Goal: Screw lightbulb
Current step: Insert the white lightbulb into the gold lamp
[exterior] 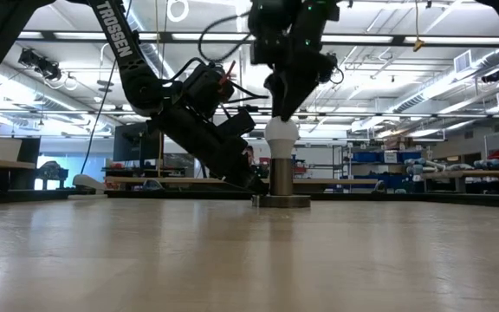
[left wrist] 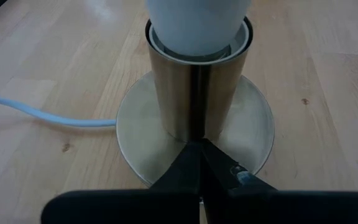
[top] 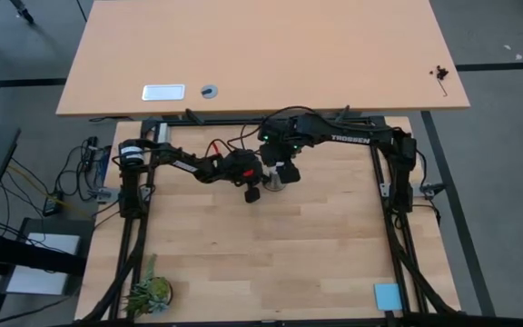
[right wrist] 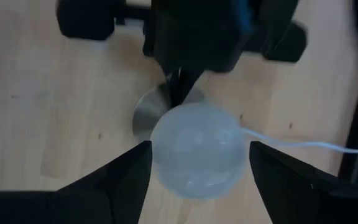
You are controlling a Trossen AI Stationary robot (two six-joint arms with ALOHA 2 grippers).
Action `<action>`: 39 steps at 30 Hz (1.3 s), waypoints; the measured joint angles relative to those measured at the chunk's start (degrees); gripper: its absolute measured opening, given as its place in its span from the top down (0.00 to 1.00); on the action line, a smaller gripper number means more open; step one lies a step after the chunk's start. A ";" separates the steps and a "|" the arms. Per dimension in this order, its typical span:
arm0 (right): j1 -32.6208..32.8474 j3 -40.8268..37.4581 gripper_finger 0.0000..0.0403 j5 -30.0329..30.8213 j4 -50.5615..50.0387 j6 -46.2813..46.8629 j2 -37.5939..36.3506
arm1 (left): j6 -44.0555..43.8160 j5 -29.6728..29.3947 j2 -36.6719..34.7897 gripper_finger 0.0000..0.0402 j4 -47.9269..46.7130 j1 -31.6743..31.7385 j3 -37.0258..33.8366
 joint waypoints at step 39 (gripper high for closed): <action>1.55 1.06 0.30 1.25 -1.37 -4.87 -0.76 | -0.02 -0.13 -0.04 1.00 -0.42 0.00 0.00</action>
